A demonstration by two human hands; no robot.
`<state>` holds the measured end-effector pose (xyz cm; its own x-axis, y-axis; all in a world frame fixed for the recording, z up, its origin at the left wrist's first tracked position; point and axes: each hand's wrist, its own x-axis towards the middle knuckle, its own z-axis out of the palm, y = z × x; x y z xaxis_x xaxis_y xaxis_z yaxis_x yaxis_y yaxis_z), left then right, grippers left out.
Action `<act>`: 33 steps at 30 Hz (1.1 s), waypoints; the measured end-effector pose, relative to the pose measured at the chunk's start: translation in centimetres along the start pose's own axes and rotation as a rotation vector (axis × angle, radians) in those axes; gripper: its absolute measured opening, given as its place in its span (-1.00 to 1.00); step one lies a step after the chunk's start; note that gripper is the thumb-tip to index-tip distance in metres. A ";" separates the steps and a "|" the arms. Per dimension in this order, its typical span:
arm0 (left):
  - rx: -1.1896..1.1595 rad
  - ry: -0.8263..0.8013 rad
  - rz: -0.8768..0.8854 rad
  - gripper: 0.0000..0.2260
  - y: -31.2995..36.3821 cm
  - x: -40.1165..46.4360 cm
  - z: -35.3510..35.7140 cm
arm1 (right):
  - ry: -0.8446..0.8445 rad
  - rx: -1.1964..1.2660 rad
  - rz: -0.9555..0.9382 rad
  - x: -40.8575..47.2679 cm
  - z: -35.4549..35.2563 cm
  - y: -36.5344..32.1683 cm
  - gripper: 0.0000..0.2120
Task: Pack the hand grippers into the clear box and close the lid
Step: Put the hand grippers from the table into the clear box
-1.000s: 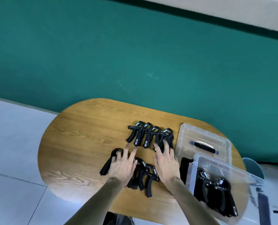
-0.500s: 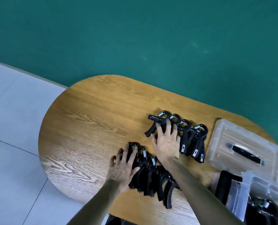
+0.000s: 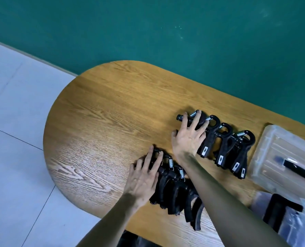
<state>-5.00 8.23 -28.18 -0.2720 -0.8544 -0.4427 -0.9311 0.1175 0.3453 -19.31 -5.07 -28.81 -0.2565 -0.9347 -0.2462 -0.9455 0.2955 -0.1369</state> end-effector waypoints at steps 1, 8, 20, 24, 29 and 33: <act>0.006 -0.013 -0.004 -0.36 0.0 0.0 -0.1 | -0.002 0.007 0.006 0.1 0.0 -0.3 -0.26; -0.001 -0.030 -0.032 -0.26 0.1 -0.1 -0.2 | 0.083 -0.042 0.003 0.1 0.6 0.2 -0.19; -0.054 0.157 -0.187 -0.28 2.1 0.7 -5.4 | 0.012 -0.080 -0.144 -4.8 -5.0 2.8 -0.19; 0.070 0.190 -0.190 -0.15 4.0 0.6 -7.6 | 0.022 -0.039 -0.101 -7.4 -7.5 3.8 -0.17; 0.089 0.243 -0.188 -0.36 8.2 -0.2 -10.1 | 0.093 0.020 -0.084 -10.9 -11.2 5.8 -0.18; 0.061 0.311 -0.161 -0.37 12.2 -1.4 -10.5 | 0.173 0.065 -0.050 -13.4 -13.7 8.1 -0.18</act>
<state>-13.44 5.58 -14.62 -0.0424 -0.9765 -0.2111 -0.9715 -0.0090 0.2370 -26.27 7.18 -13.50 -0.2458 -0.9668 -0.0694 -0.9443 0.2550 -0.2080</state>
